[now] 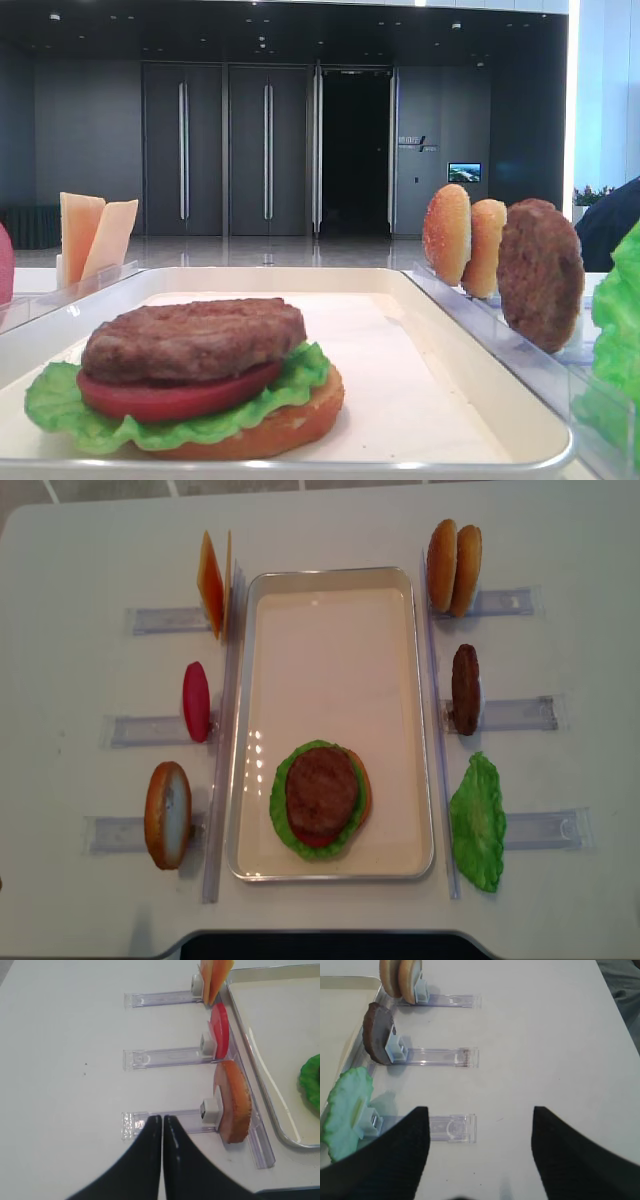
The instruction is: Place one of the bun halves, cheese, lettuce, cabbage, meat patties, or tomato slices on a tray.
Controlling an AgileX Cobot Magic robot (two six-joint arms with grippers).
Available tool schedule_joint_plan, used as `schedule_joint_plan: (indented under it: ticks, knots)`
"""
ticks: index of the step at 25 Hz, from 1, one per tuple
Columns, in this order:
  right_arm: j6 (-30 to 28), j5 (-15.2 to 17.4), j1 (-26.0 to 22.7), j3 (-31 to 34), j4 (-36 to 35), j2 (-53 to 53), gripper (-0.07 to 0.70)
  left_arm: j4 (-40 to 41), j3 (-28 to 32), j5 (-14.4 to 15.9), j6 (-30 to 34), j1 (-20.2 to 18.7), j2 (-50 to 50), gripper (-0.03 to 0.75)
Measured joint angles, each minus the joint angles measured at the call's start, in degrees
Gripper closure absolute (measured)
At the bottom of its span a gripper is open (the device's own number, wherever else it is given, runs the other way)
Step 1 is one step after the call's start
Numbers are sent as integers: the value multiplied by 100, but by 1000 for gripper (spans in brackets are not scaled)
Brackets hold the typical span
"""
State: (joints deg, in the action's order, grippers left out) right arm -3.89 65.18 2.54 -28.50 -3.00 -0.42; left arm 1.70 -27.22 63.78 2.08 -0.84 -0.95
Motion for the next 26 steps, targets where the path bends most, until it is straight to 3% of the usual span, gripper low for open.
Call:
schedule_joint_plan:
  ticks: [26]
  knots:
    - [5, 0, 0, 0, -23, 0, 178, 50, 18, 0, 0, 0, 0, 715]
